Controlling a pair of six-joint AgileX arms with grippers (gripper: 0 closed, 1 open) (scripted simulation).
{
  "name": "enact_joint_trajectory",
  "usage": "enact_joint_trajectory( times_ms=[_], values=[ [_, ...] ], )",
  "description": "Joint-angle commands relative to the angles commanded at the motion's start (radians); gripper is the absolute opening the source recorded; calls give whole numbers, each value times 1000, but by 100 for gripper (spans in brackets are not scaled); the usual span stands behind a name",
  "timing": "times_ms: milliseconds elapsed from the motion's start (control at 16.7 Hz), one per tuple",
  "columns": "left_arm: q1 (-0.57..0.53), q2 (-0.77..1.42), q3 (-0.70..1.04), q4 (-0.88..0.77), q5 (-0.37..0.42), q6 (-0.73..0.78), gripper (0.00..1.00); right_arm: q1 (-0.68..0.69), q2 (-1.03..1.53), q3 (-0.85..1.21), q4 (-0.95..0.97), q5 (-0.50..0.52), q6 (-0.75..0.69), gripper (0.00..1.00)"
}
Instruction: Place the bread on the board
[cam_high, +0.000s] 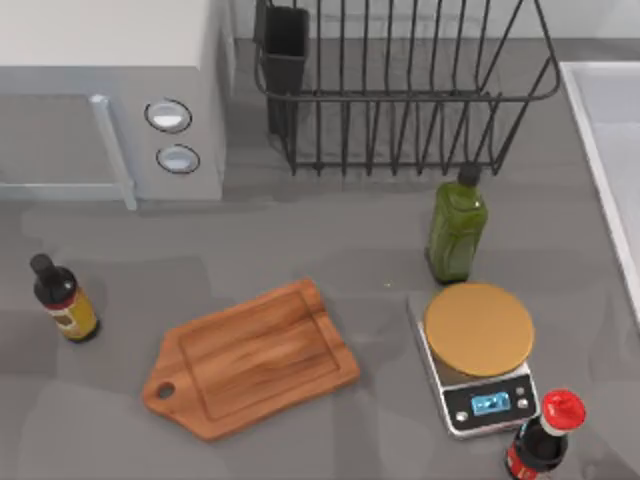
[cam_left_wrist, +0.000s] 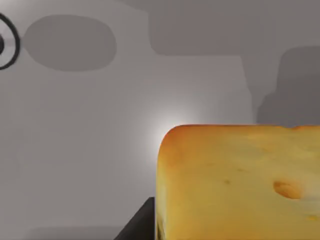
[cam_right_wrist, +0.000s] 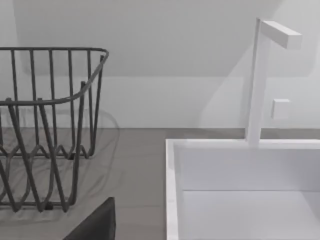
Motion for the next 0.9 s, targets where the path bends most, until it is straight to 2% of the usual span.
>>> enact_joint_trajectory(
  times_ms=[180,420,660,900],
  values=[
    [-10,-22,7,-1,-2,-30,0,0,0,0,0,0,0,100],
    [-90,-107,31,-4,-7,-215,0,0,0,0,0,0,0,100],
    [-246,-168,39,-14,-4,-564,0,0,0,0,0,0,0,100],
    [-437,-180,29,-19,9,-1070,0,0,0,0,0,0,0,100]
  ],
)
